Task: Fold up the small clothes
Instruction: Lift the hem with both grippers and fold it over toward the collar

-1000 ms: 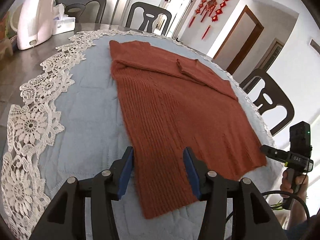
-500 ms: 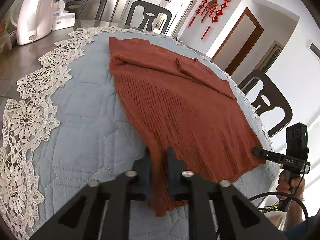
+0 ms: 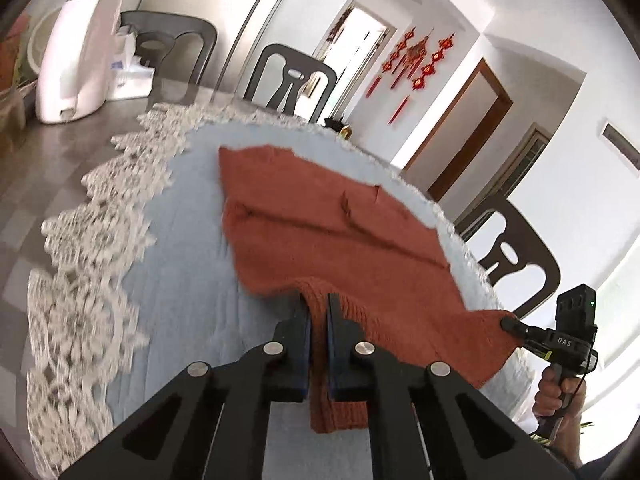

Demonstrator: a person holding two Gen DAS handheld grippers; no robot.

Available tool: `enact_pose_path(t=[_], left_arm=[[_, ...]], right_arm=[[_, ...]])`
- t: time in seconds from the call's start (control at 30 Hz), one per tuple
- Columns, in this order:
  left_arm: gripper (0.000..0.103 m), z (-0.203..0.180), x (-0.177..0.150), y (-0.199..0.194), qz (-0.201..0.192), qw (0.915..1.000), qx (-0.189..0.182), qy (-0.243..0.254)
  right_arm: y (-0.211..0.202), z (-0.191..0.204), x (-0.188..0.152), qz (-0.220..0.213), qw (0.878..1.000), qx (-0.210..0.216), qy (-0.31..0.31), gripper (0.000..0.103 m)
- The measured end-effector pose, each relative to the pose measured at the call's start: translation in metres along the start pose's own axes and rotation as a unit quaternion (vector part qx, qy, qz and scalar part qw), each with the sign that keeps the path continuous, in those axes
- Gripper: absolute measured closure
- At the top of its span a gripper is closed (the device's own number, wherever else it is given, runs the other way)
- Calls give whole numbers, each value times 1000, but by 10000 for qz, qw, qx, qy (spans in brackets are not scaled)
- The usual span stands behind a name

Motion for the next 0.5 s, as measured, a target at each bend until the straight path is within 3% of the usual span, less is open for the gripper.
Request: enact_pose_path(t=[0.3, 0.5], left_arm=[[95, 5, 65, 29, -213, 9997, 62, 82], [95, 18, 104, 69, -53, 9998, 181, -13]], right_arm=[[27, -14, 68, -193, 9998, -60, -6, 96], [61, -31, 110, -98, 9997, -108, 170, 96]])
Point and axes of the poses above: each gripper's, at about its wrist camera, not at the fingertips, and y roughly the way its jaws point, z to its left, x to its top, the point moved 3 cm from there along y, roughly the way its jaws point, and after that the axes turned 4 degrees about z, right-handed, at the moved point
